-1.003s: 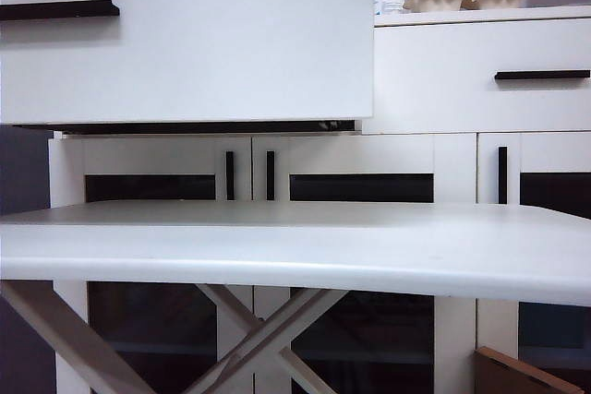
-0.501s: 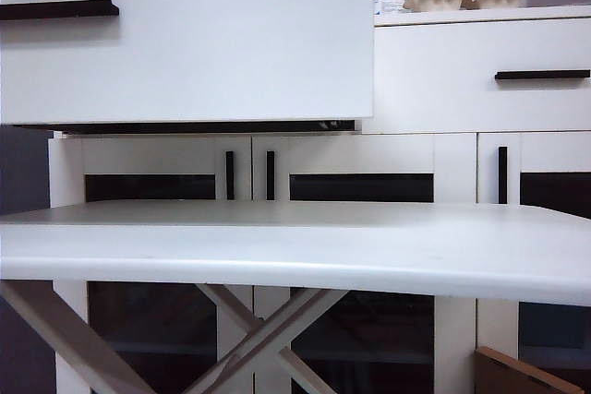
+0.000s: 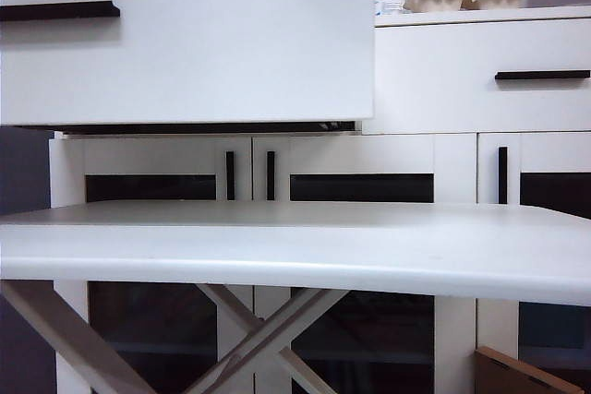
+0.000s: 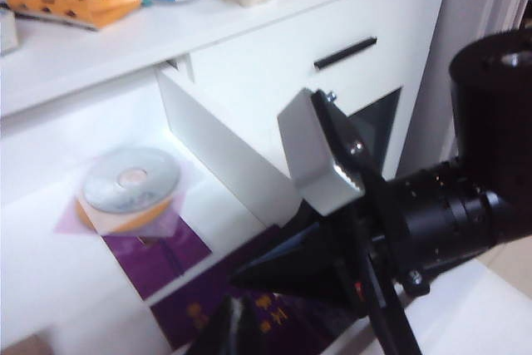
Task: Pick up a can of beer from the white table, open the left drawer, place the beer inside the drawer, and finally close the drawer.
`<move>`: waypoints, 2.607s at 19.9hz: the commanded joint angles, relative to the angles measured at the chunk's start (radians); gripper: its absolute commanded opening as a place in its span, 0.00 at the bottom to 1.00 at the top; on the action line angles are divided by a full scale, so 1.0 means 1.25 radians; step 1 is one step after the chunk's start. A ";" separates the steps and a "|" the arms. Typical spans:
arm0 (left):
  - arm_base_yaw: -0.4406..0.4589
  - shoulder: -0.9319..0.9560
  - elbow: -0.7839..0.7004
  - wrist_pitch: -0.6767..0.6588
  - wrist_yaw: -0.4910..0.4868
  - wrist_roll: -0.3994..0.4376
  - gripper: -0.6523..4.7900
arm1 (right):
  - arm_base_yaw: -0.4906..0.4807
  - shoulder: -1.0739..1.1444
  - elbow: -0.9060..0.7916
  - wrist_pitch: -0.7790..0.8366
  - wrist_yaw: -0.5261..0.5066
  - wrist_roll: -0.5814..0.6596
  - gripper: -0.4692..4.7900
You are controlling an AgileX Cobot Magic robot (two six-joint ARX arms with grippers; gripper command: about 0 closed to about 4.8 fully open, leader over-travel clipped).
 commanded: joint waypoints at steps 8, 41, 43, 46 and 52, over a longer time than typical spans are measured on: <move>0.000 -0.056 0.003 -0.169 -0.008 0.040 0.11 | -0.011 -0.127 0.159 -0.302 0.104 0.001 0.08; 0.000 -0.327 -0.886 0.715 -0.380 -0.139 0.11 | -0.007 -0.246 0.151 -0.591 -0.072 -0.049 0.08; 0.001 -0.307 -0.886 0.730 -0.381 -0.138 0.11 | -0.007 -0.246 0.152 -0.605 -0.083 -0.051 0.08; 0.001 -0.274 -0.886 0.768 -0.381 -0.138 0.11 | -0.007 -0.246 0.152 -0.616 -0.094 -0.051 0.08; 0.001 -0.210 -0.884 0.849 -0.389 -0.138 0.11 | -0.007 -0.246 0.152 -0.619 -0.095 -0.056 0.08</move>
